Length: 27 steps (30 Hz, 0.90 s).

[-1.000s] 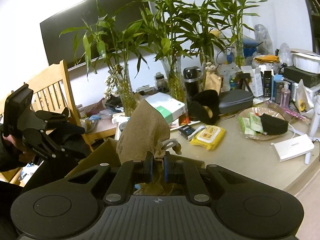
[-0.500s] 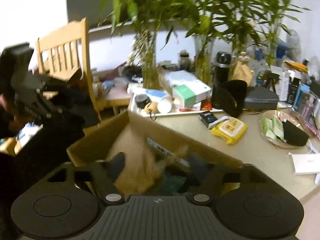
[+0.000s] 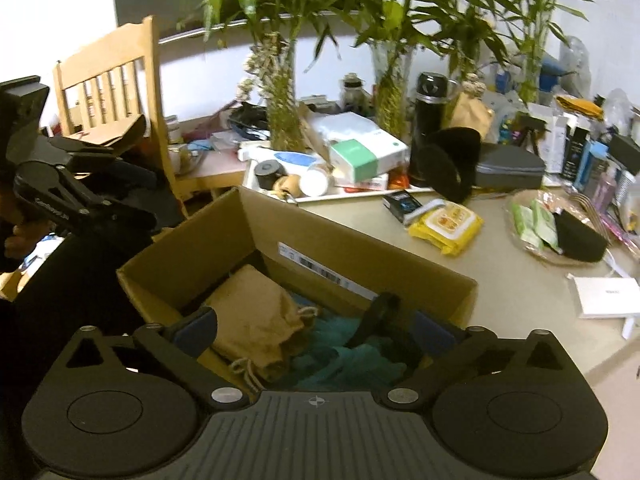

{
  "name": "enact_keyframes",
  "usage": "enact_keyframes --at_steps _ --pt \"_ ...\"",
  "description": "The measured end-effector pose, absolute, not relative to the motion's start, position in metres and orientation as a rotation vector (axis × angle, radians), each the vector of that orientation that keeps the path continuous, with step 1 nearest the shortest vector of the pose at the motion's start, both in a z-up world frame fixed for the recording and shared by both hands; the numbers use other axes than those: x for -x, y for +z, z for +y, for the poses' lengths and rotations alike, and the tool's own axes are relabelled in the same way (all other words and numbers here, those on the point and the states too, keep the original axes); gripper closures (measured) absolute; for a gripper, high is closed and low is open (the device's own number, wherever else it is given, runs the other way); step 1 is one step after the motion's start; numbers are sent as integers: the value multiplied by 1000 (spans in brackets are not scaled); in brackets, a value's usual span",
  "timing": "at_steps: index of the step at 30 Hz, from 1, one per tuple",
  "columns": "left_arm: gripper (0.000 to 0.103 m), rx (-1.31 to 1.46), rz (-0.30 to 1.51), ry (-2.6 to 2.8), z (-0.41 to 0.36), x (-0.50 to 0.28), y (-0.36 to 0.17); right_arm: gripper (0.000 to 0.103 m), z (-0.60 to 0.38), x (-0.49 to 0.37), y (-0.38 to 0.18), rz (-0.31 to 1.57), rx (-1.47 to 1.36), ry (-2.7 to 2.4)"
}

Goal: Organize soft objects
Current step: 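Lower the burlap bag into the box and open the right gripper, then withdraw both grippers from the box toward the desk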

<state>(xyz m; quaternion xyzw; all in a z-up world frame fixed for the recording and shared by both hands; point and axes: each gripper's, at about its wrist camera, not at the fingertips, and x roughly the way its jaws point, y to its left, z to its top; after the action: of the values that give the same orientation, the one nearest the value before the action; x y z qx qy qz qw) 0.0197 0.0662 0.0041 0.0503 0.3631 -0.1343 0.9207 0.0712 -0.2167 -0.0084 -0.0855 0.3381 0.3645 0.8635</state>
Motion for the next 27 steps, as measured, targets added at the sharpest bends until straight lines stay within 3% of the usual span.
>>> enact_keyframes --at_steps 27 --pt "20 -161 716 -293 44 -67 16 0 -254 -127 7 725 140 536"
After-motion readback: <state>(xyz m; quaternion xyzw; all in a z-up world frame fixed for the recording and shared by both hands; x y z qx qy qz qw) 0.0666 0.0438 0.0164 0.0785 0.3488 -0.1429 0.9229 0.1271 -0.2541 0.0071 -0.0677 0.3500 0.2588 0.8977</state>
